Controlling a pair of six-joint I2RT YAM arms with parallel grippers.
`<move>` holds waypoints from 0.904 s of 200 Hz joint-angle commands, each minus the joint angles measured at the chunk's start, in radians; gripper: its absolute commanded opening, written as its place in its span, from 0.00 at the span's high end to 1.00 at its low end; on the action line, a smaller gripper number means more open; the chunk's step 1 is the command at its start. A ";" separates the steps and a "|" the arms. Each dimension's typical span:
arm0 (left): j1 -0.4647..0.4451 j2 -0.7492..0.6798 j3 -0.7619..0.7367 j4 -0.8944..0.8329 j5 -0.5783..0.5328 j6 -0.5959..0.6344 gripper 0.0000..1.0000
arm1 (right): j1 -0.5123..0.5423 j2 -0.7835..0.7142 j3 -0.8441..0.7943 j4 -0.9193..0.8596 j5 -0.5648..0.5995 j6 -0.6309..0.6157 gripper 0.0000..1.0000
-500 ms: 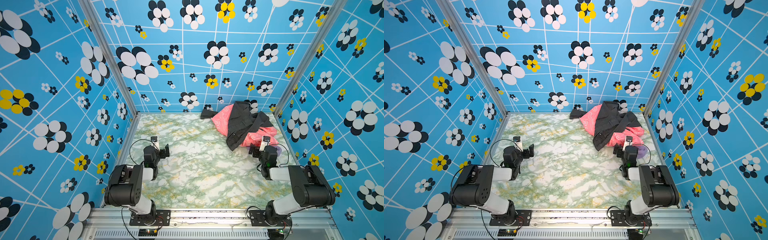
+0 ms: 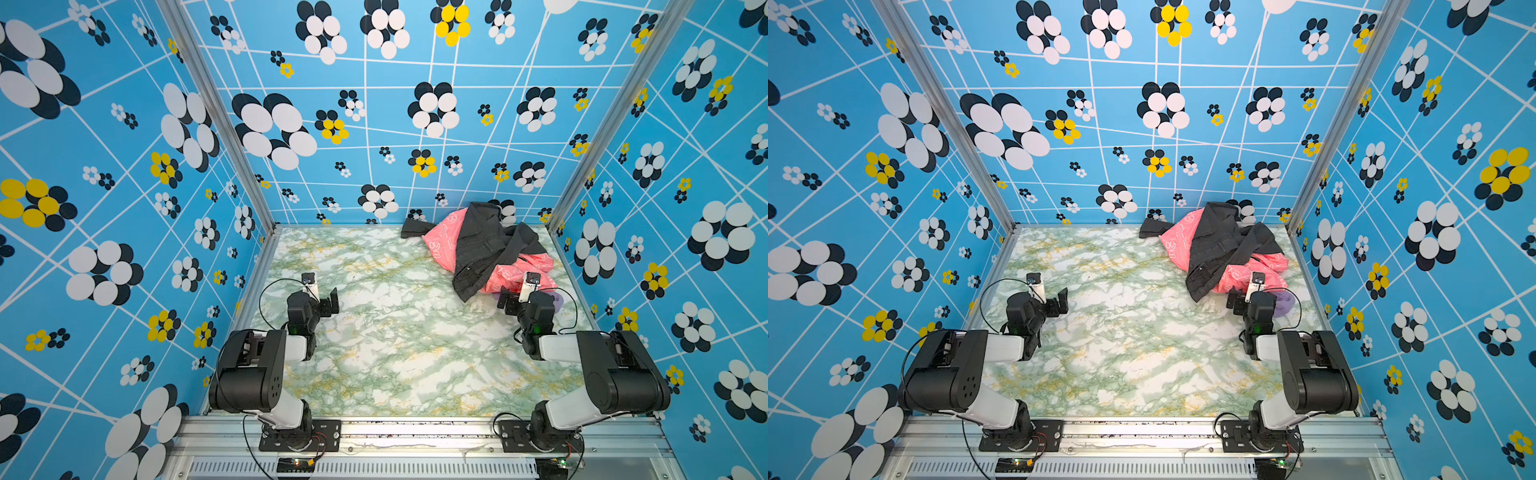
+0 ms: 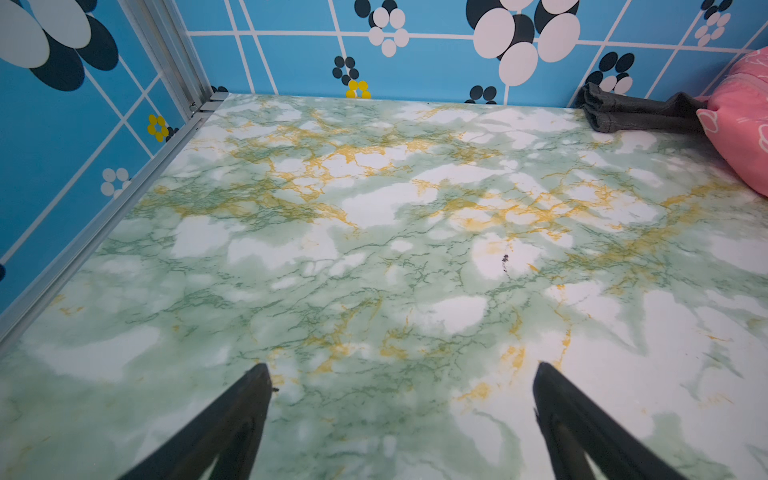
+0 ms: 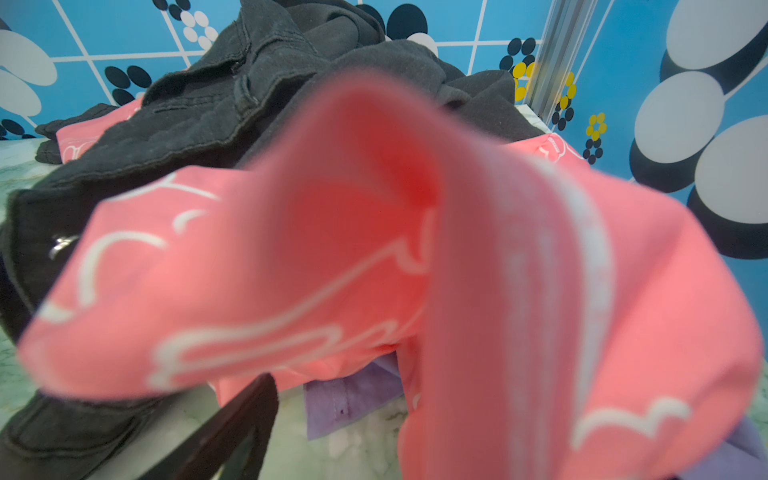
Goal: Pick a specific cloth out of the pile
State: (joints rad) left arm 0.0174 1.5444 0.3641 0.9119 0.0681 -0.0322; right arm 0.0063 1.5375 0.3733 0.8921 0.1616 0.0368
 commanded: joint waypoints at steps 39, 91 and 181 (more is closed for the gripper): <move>-0.007 0.000 0.021 -0.007 0.004 0.017 0.01 | 0.007 0.007 0.019 -0.007 -0.011 -0.004 0.01; -0.007 0.000 0.021 -0.009 0.005 0.017 0.01 | 0.008 0.007 0.019 -0.008 -0.011 -0.003 0.01; -0.017 -0.099 0.042 -0.126 -0.086 0.000 0.01 | 0.006 -0.109 0.091 -0.245 0.017 -0.006 0.01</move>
State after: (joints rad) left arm 0.0139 1.5249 0.3645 0.8772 0.0463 -0.0330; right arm 0.0063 1.5230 0.3859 0.8421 0.1654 0.0368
